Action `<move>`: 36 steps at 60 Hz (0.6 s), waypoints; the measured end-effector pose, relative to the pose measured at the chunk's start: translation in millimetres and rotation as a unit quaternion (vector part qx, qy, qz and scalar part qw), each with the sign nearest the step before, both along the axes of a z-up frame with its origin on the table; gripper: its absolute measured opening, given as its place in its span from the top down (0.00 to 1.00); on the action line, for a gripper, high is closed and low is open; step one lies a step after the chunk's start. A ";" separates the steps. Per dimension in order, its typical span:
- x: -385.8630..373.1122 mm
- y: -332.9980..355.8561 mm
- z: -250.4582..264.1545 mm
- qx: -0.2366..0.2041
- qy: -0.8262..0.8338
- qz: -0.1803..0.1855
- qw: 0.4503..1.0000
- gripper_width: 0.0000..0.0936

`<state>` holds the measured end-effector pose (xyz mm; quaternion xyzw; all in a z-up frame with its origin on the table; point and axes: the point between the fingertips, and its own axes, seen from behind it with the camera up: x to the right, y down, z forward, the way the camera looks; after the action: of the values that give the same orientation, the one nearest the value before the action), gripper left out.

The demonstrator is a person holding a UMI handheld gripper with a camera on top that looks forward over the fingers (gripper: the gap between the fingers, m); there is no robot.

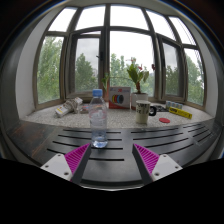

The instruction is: Pour water

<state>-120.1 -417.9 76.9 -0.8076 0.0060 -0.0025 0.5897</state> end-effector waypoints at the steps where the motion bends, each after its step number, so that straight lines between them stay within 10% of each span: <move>1: -5.8 8.9 1.9 0.005 -0.001 0.004 1.000 0.08; 20: -45.5 152.3 1.0 0.060 -0.027 0.015 0.998 0.14; 36: -54.6 186.0 4.8 0.099 -0.036 0.038 0.994 0.58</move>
<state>-174.7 -231.9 81.7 -0.7444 -0.0464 -0.0086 0.6661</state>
